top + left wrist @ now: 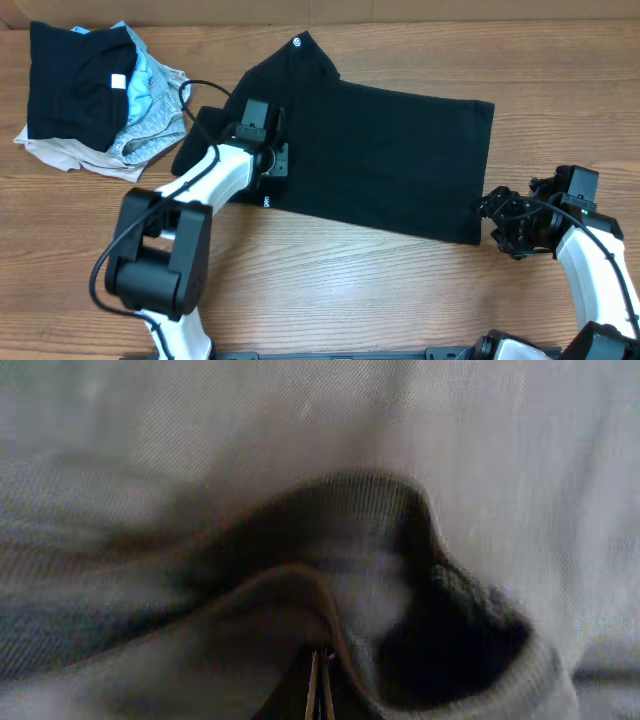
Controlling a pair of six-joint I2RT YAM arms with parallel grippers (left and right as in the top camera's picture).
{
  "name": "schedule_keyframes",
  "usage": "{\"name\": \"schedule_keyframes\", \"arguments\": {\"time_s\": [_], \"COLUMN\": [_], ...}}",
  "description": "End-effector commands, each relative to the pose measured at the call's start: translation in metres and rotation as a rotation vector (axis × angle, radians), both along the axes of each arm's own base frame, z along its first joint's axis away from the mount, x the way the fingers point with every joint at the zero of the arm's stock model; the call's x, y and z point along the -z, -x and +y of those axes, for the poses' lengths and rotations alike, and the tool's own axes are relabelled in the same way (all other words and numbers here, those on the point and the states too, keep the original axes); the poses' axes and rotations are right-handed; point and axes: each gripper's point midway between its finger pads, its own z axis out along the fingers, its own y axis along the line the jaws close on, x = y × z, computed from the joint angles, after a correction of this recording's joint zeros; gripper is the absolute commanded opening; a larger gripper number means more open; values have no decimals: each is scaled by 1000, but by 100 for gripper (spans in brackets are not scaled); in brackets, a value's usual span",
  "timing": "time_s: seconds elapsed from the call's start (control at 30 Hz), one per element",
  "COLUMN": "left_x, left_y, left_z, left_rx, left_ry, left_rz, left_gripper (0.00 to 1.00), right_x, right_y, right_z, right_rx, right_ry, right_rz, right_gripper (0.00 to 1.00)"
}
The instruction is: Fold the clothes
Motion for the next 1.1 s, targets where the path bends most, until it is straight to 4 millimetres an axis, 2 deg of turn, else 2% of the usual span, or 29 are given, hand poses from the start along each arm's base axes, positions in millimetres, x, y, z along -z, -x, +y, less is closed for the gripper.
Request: {"name": "schedule_keyframes", "arguments": {"time_s": [0.0,0.07,0.13,0.2,0.3,0.43,0.53,0.63,0.67,0.77,0.83,0.87,0.9,0.97,1.03,1.07], "left_x": [23,11,-13,-34,-57,-67,-65,-48,-41,-20,-12,-11,-10,-11,-13,-15], "left_y": [-11,-32,-51,-62,-68,-65,-61,-35,-25,0,13,17,19,20,19,18], "left_z": [-8,-14,-20,-23,-21,-12,-6,2,6,22,31,35,39,45,49,50], "left_rx": [-15,-18,-30,-29,-23,14,9,14,11,-6,-24,-30,-36,-50,-65,-67], "left_ry": [55,84,113,118,88,-1,-39,-73,-96,-151,-164,-169,-171,-170,-164,-159], "left_rz": [-14,-93,-154,-175,-150,-117,-102,20,66,173,222,243,255,265,268,268], "left_gripper": [4,4,4,4,4,5,6,4,4,4,4,4,4,4,4,4], "right_x": [-6,-6,-6,-6,-5,-6,-5,-4,-4,2,10,16,21,32,42,45], "right_y": [-7,-7,-7,-6,-5,-6,-6,-3,-1,9,15,19,23,29,31,30], "right_z": [-2,-2,-2,-2,-2,-2,-3,-2,-1,2,4,6,7,9,10,10], "right_rx": [-12,-12,-12,-13,-13,-12,-10,-11,-11,-11,-11,-11,-11,-11,-10,-8], "right_ry": [19,19,18,17,15,18,25,19,16,3,-3,-8,-11,-10,-3,1], "right_rz": [-26,-25,-23,-19,-15,-19,-18,-5,3,40,55,66,75,80,64,50], "right_gripper": [77,77,77,77,77,77,77,72,66,37,31,35,49,61,78,80]}}
